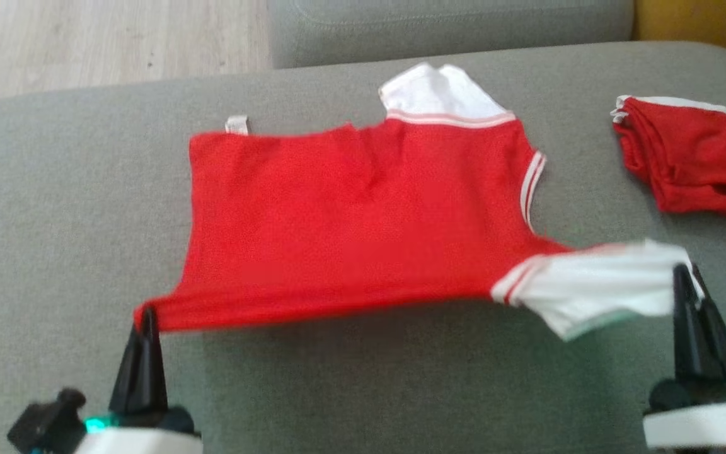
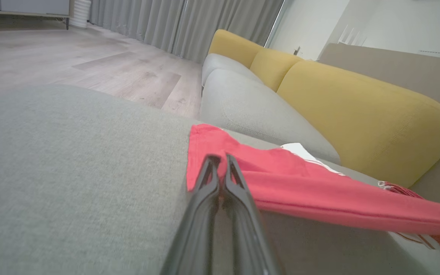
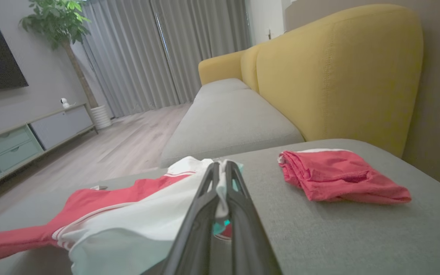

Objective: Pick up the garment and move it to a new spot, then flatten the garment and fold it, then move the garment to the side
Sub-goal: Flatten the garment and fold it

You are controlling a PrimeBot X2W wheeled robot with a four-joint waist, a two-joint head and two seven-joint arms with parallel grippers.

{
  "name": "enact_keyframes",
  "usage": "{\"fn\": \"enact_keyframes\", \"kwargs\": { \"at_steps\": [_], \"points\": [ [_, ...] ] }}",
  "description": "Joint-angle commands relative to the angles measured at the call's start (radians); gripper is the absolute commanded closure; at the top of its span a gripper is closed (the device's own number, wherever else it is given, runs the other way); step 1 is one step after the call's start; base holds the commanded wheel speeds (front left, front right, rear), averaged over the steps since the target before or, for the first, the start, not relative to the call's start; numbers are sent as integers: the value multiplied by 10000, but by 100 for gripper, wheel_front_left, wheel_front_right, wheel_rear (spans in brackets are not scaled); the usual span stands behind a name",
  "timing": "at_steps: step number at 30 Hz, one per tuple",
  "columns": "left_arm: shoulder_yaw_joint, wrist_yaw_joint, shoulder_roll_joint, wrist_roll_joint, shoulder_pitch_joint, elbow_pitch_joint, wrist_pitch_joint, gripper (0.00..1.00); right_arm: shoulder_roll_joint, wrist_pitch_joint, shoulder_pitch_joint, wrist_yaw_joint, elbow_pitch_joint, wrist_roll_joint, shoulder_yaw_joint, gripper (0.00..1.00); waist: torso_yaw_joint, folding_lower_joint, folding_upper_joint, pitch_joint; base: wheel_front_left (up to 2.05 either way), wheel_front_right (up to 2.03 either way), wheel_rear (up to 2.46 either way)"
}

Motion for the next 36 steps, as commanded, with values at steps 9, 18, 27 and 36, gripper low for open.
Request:
{"fn": "enact_keyframes", "kwargs": {
  "at_steps": [9, 18, 27, 36],
  "points": [
    [84, 212, -7, -535, 362, -606, 829, 100, -76, 298, 126, 65, 149, -56, 316, 100, 89, 3, -1, 95, 0, 0, 0],
    [-18, -59, -422, -968, -708, 830, 832, 100, -76, 166, -1283, 65, 2019, -75, 487, 100, 371, 3, -1, 392, 0, 0, 0],
    [-161, -307, -634, -1029, -2640, 2617, 957, 100, -76, 98, -3415, 65, 3887, -319, 597, 100, 592, 3, -1, 705, 0, 0, 0],
    [-369, -503, -632, -904, -4000, 4073, 1107, 100, -76, -52, -5278, 65, 5985, -715, 581, 100, 655, 3, -1, 912, 0, 0, 0]
  ]
}}
